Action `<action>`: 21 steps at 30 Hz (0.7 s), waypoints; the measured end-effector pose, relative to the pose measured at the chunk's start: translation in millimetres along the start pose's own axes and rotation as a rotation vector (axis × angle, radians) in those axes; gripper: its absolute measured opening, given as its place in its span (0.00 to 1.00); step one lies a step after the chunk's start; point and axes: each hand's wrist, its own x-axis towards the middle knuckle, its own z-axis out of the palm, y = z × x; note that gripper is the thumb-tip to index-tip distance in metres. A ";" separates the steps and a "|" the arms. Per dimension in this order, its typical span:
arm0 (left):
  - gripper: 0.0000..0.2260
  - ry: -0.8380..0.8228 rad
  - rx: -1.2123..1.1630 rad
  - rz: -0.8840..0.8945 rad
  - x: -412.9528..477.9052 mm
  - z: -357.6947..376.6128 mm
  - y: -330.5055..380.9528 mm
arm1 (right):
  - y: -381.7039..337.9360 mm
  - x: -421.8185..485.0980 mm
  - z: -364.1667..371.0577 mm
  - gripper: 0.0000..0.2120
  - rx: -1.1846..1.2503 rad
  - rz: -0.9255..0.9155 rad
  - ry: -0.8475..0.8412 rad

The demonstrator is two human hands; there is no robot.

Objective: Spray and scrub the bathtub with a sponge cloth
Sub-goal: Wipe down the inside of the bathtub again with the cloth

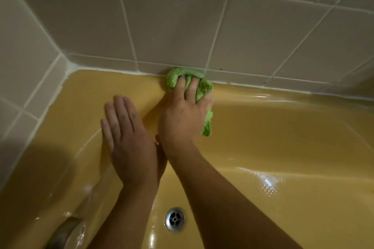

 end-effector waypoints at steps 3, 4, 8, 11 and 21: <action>0.49 -0.057 -0.003 -0.071 -15.3 -10.8 -16.2 | 23.7 7.1 -10.2 0.28 -0.054 -0.067 -0.083; 0.50 -0.059 0.001 -0.080 -19.7 -17.7 -23.9 | 44.2 12.4 -14.5 0.28 -0.079 -0.078 -0.074; 0.42 -0.079 0.038 -0.009 -29.3 -45.4 -68.2 | 117.1 31.1 -41.5 0.25 -0.026 0.158 0.055; 0.40 -0.190 0.054 0.165 -23.5 -58.2 -108.3 | 103.4 29.9 -47.8 0.26 0.045 0.275 0.141; 0.36 -0.270 -0.035 0.385 -29.0 -84.5 -178.1 | -26.0 8.4 6.8 0.23 -0.109 -0.476 -0.144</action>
